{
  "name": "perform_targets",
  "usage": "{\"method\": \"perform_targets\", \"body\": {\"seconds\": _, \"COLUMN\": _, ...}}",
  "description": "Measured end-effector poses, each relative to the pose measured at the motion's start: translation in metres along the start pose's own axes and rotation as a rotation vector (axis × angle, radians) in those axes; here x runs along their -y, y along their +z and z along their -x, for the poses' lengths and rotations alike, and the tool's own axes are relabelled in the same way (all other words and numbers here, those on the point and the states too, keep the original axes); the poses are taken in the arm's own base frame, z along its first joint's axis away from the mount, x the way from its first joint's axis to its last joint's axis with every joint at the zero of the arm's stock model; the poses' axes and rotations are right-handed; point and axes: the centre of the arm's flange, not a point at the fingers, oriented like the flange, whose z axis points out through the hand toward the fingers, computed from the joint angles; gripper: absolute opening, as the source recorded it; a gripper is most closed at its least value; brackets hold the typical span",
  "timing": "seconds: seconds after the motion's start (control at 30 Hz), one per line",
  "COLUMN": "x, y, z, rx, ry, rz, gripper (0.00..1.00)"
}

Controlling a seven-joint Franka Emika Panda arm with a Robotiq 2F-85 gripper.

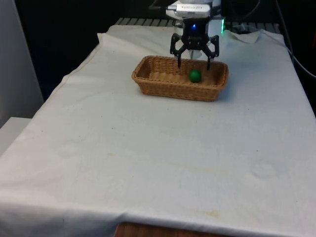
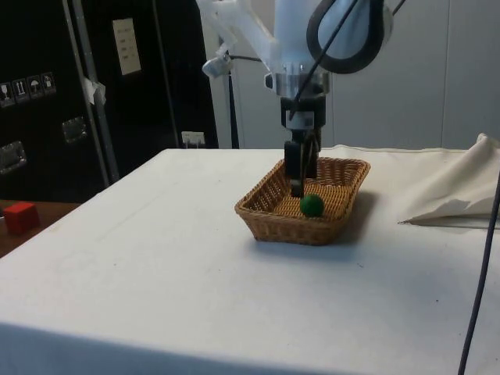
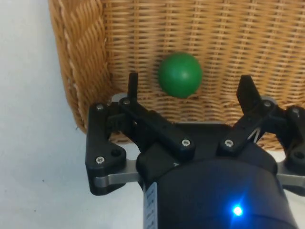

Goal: Pick up the ball and place it into the basket.

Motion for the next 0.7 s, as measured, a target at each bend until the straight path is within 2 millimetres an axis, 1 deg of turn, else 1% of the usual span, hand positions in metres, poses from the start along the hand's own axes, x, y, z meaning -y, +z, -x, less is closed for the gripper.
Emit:
{"method": "perform_targets", "body": {"seconds": 0.13, "x": 0.000, "y": -0.007, "z": -0.001, "rx": -0.002, "ry": -0.006, "rz": -0.006, "gripper": 1.00}}
{"method": "perform_targets", "body": {"seconds": 0.17, "x": 0.000, "y": -0.015, "z": -0.002, "rx": -0.006, "ry": -0.013, "rz": -0.012, "gripper": 1.00}}
{"method": "perform_targets", "body": {"seconds": 0.3, "x": 0.001, "y": -0.030, "z": -0.006, "rx": -0.011, "ry": -0.024, "rz": -0.022, "gripper": 1.00}}
{"method": "perform_targets", "body": {"seconds": 0.37, "x": 0.001, "y": -0.041, "z": -0.014, "rx": -0.010, "ry": -0.029, "rz": -0.026, "gripper": 1.00}}
{"method": "perform_targets", "body": {"seconds": 0.43, "x": 0.002, "y": -0.047, "z": -0.019, "rx": -0.007, "ry": -0.031, "rz": -0.027, "gripper": 1.00}}
{"method": "perform_targets", "body": {"seconds": 0.47, "x": 0.002, "y": -0.047, "z": -0.019, "rx": -0.007, "ry": -0.031, "rz": -0.027, "gripper": 1.00}}
{"method": "perform_targets", "body": {"seconds": 0.7, "x": 0.002, "y": -0.066, "z": -0.036, "rx": 0.013, "ry": -0.036, "rz": -0.030, "gripper": 1.00}}
